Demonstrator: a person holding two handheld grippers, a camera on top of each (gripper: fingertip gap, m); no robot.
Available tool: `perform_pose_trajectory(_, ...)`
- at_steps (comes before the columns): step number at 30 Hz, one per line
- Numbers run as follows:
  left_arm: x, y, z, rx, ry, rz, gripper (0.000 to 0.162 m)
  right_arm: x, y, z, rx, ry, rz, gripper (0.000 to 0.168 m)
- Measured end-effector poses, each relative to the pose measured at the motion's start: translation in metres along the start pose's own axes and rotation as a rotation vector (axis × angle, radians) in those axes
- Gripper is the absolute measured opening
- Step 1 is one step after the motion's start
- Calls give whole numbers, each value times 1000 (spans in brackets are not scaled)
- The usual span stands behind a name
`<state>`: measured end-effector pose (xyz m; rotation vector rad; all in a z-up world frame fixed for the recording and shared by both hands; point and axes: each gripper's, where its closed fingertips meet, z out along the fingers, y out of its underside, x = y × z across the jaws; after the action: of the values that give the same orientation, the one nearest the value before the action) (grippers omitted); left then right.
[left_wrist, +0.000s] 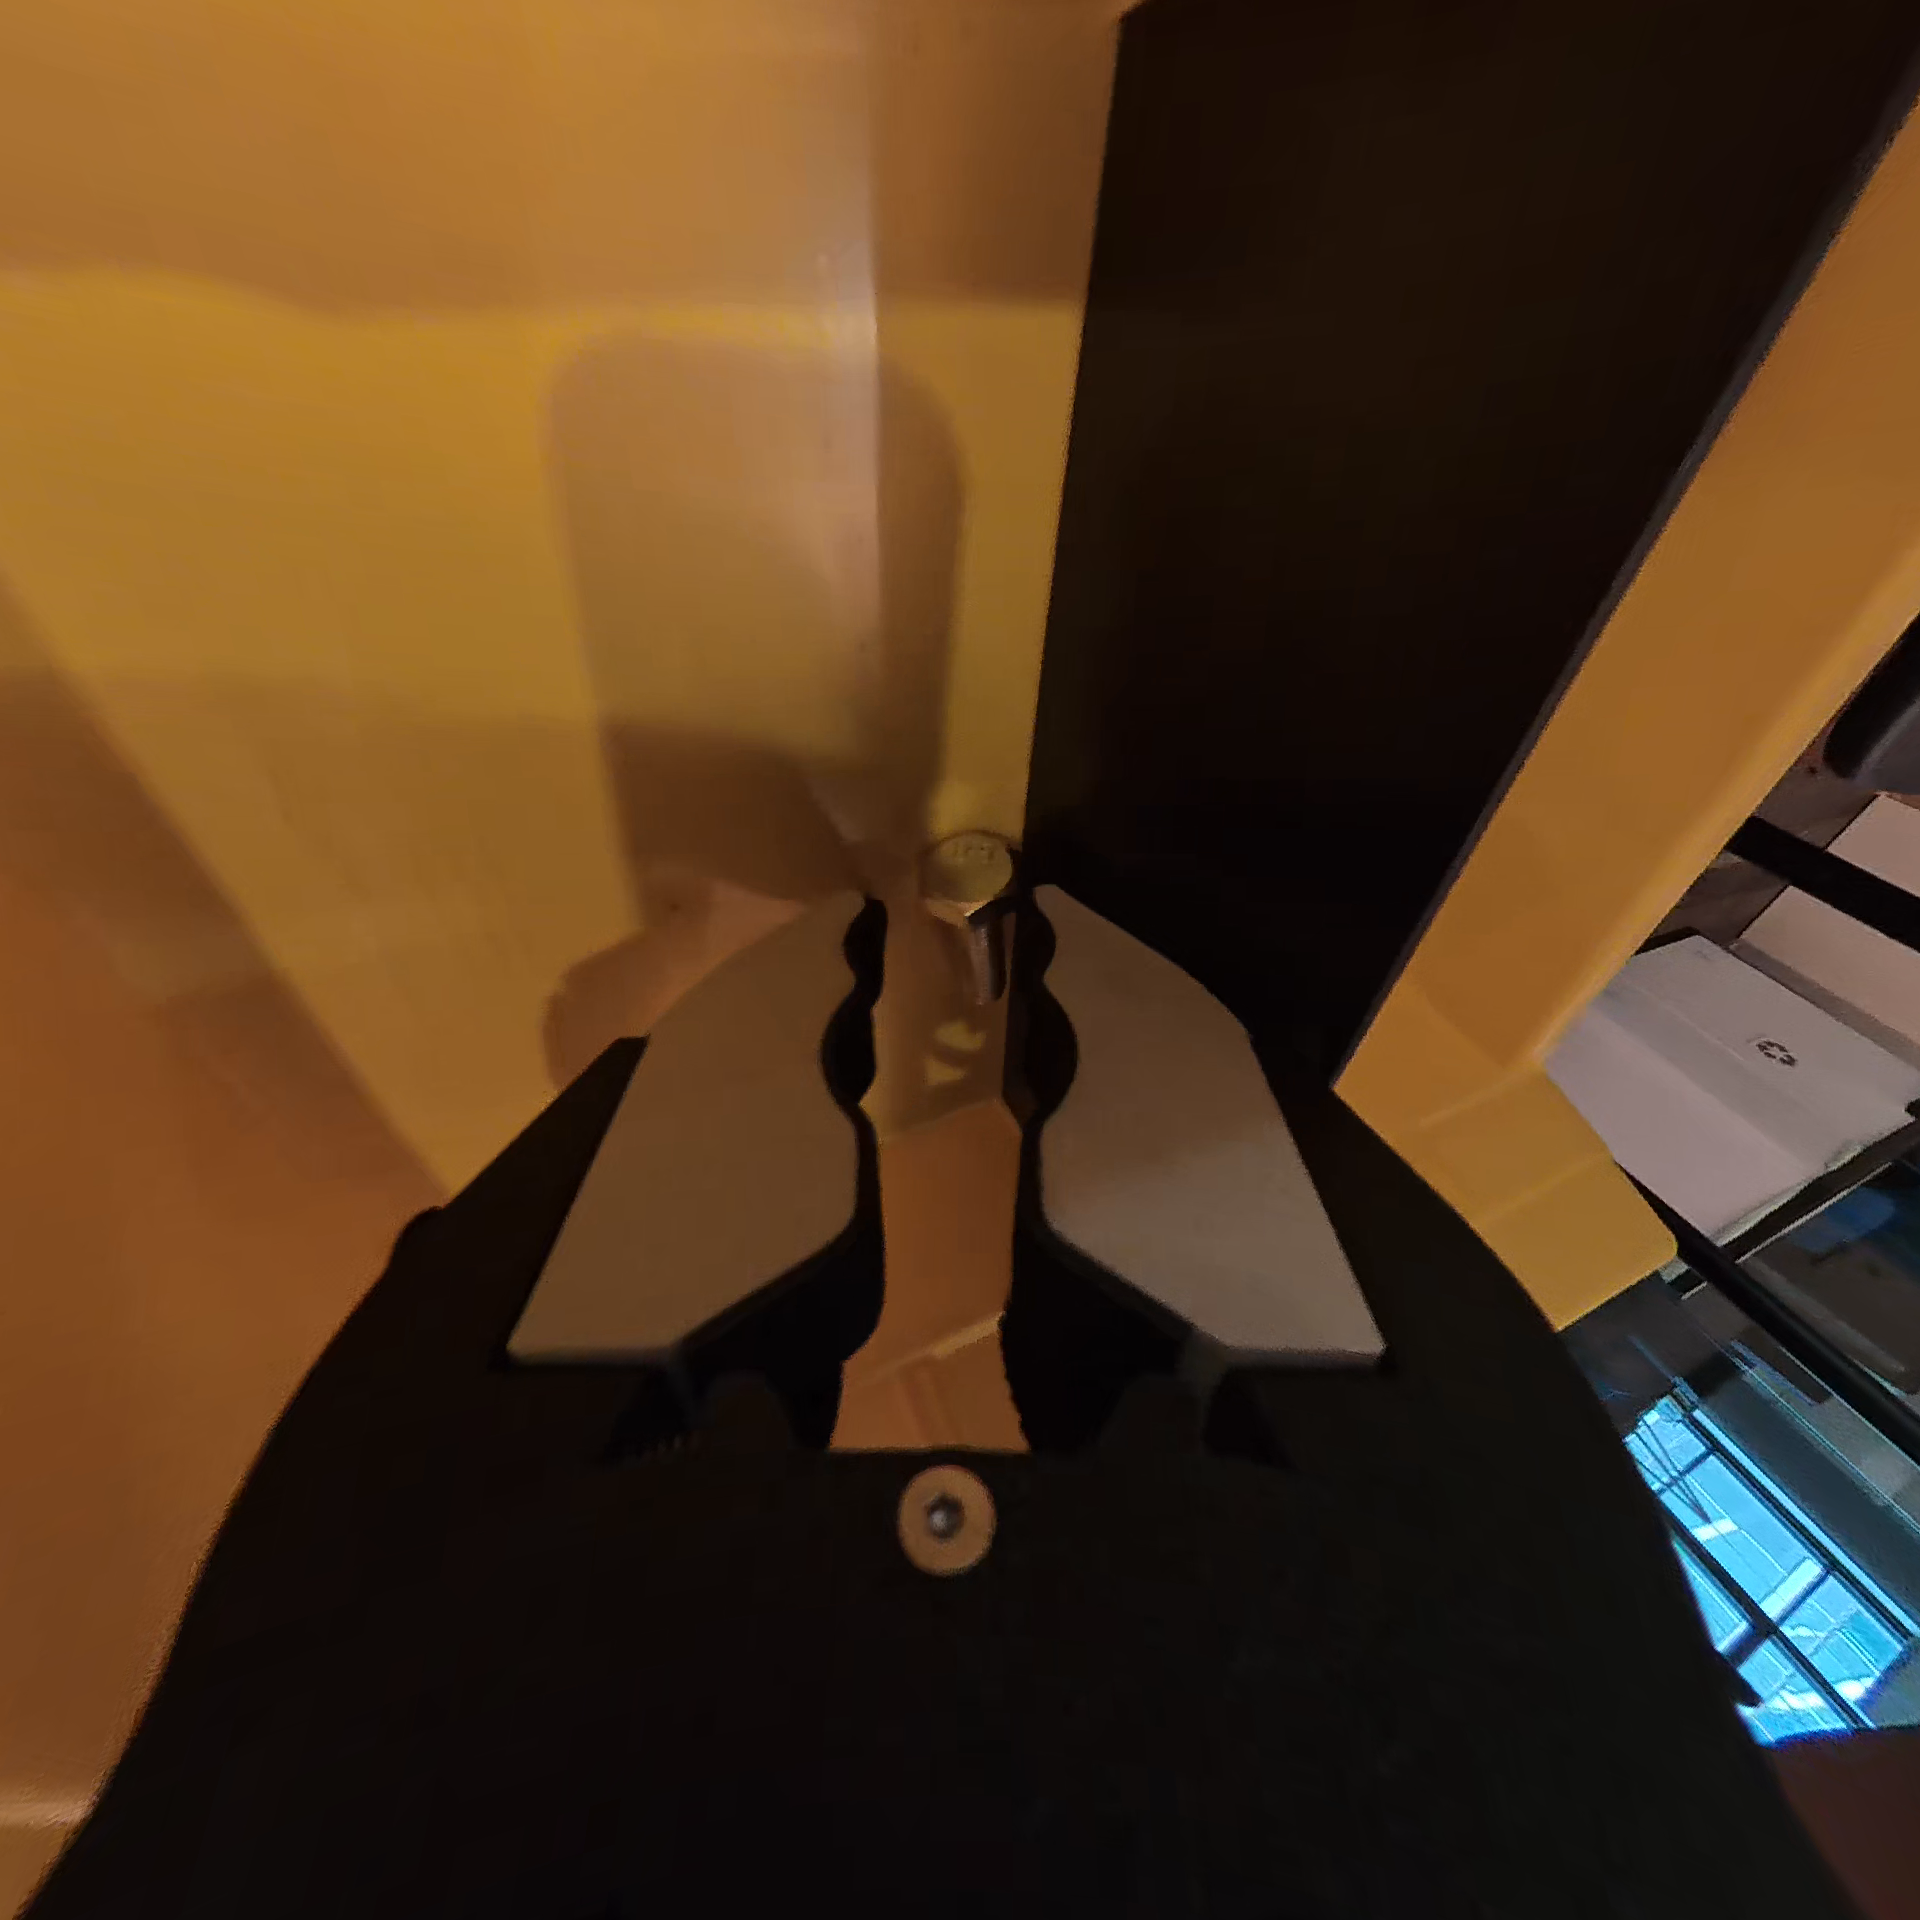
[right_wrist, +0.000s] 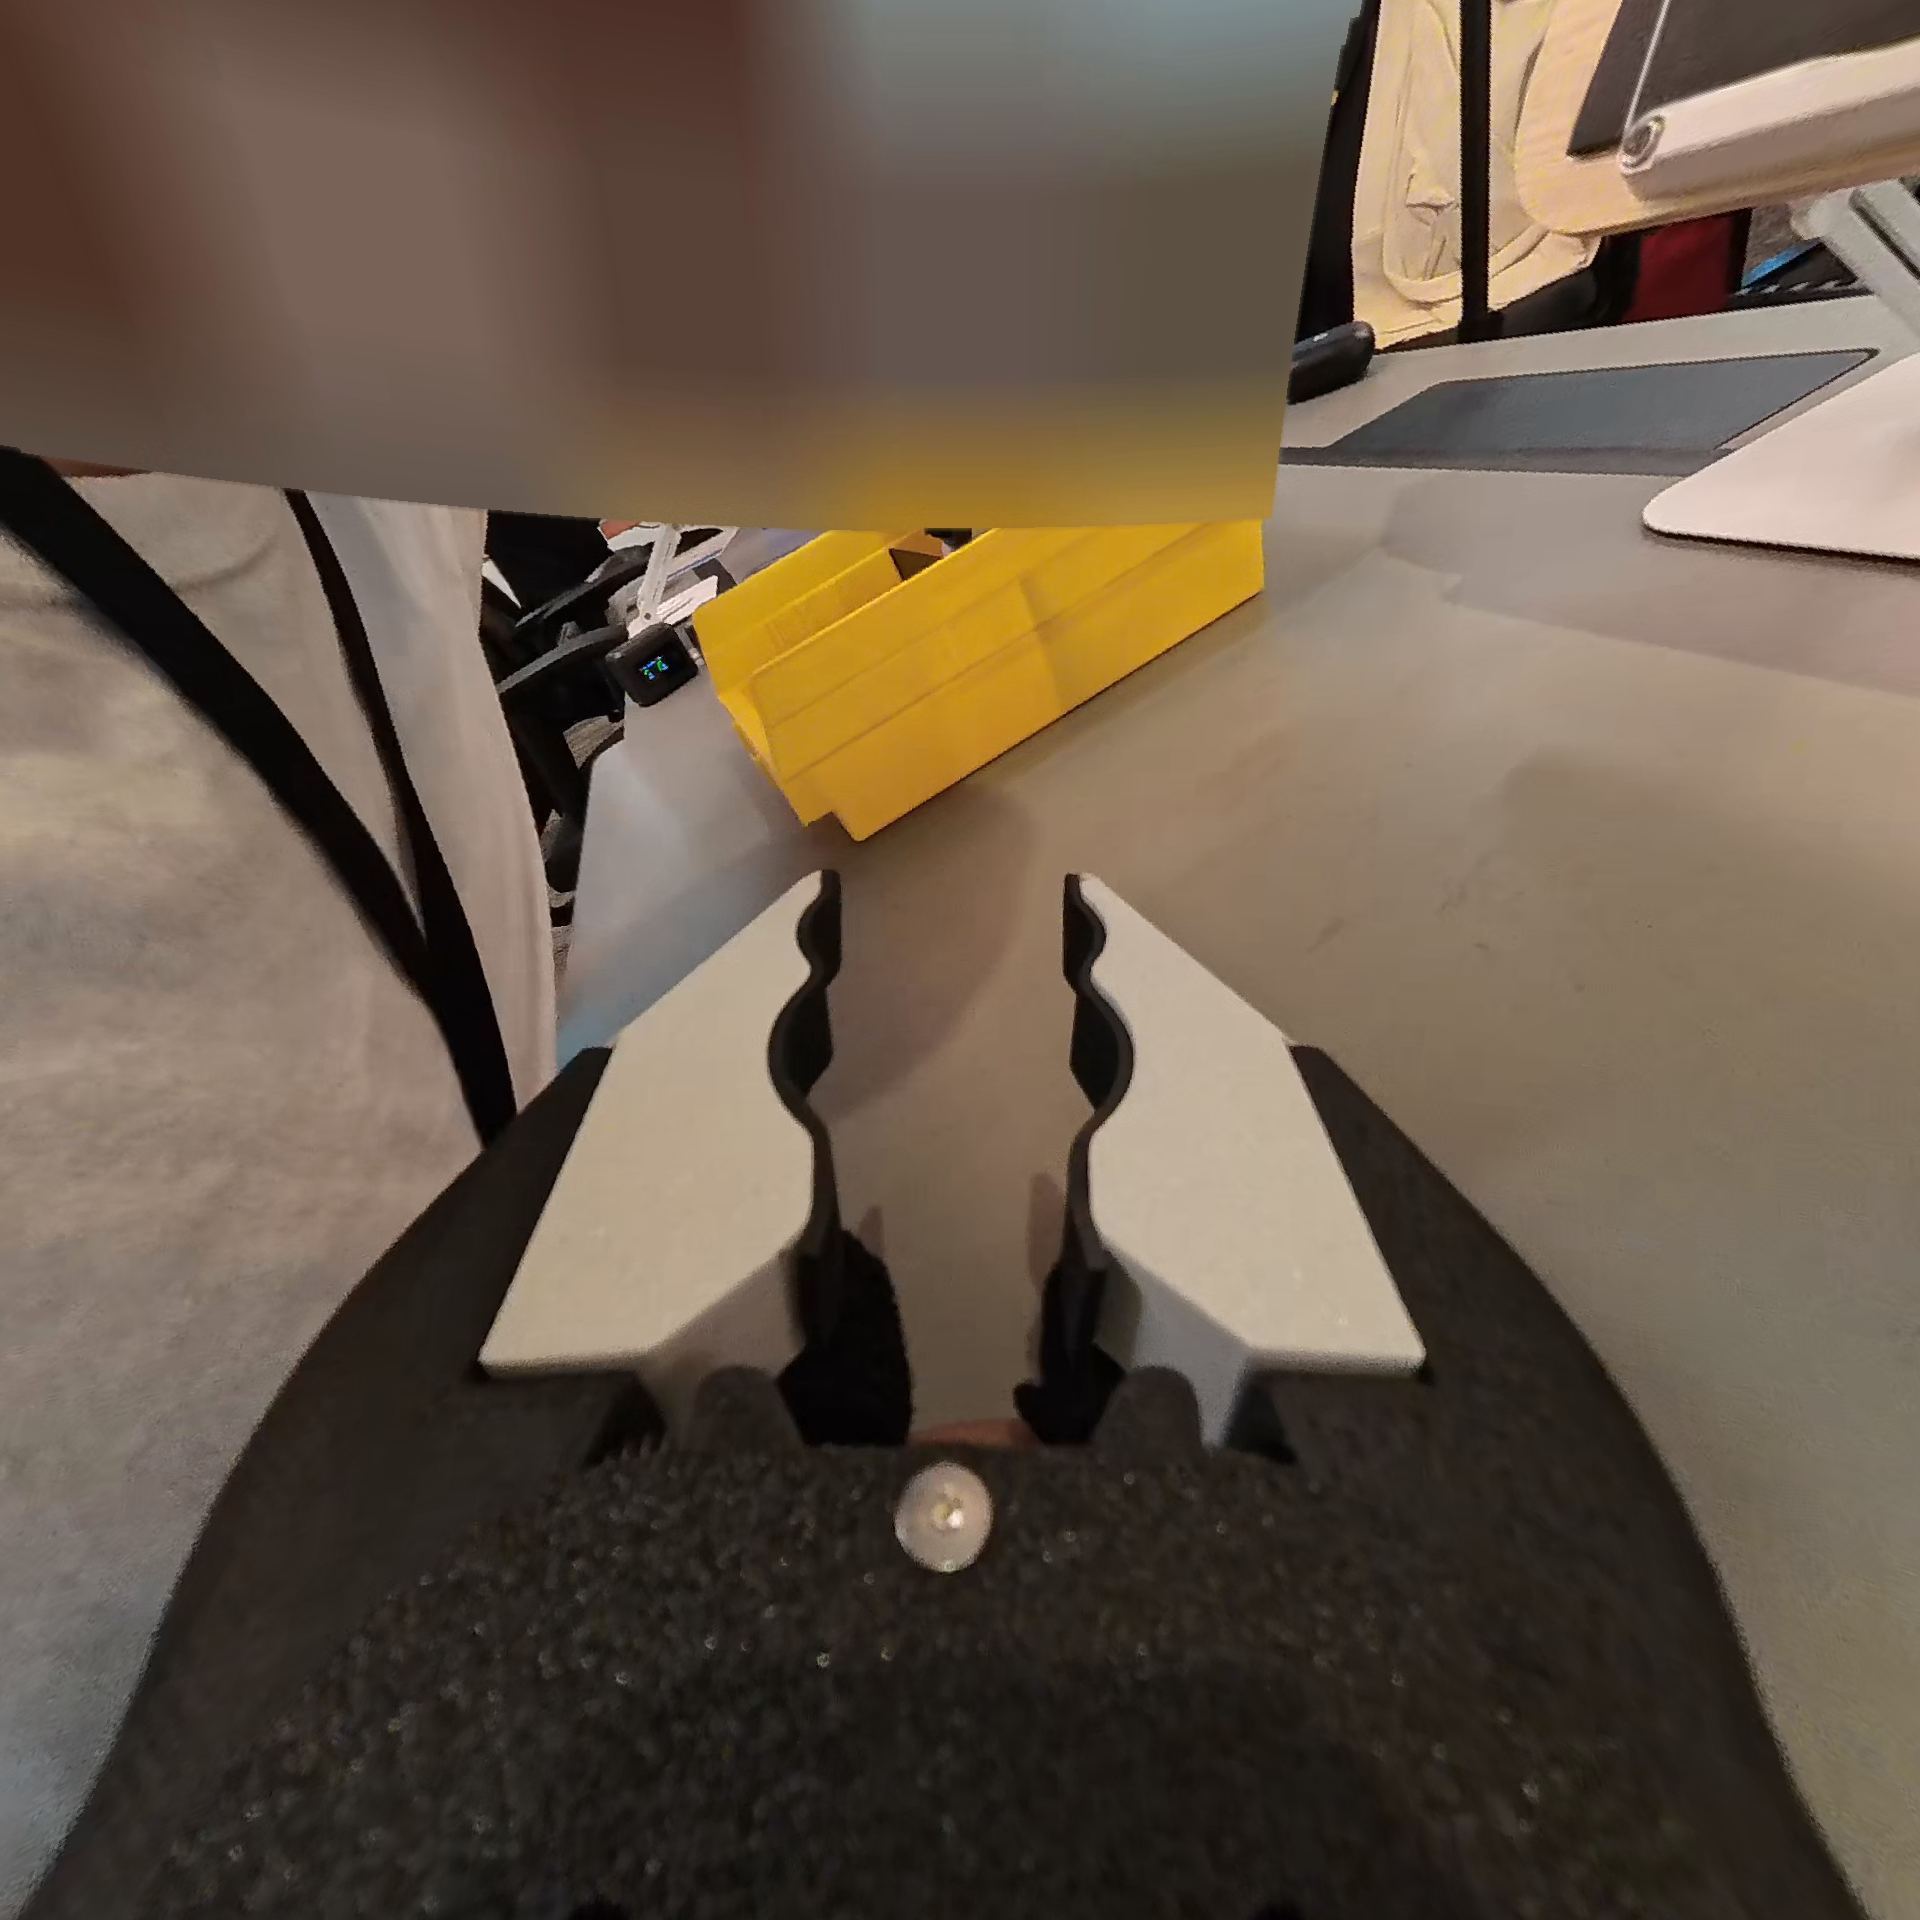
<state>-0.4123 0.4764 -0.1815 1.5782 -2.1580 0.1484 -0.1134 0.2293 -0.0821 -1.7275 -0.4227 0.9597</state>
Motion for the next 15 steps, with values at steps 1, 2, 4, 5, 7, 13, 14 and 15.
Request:
perform_pose_trajectory(1,1,0,0,-1,-1,1,21,-1,-1,-1,2,-2,-1,42)
perform_pose_trajectory(2,1,-1,0,-3,-12,5,20,-2,-1,-2,3,-2,-2,42)
perform_pose_trajectory(4,0,-3,-1,0,-46,17,17,-3,-1,-3,3,-2,-3,42)
perform_pose_trajectory(5,0,-3,-1,-1,-61,23,17,-4,-1,-3,3,-5,-3,42)
perform_pose_trajectory(7,-2,-6,-2,11,-96,28,17,-5,-2,-4,3,-4,-11,42)
perform_pose_trajectory(13,-11,-13,-39,175,-293,-23,16,-5,-3,-2,-7,7,-21,42)
perform_pose_trajectory(14,-9,-15,-51,237,-333,-39,16,-4,-2,1,-9,11,-16,42)
perform_pose_trajectory(15,-7,-18,-65,311,-386,-55,16,-3,-2,4,-13,18,-8,42)
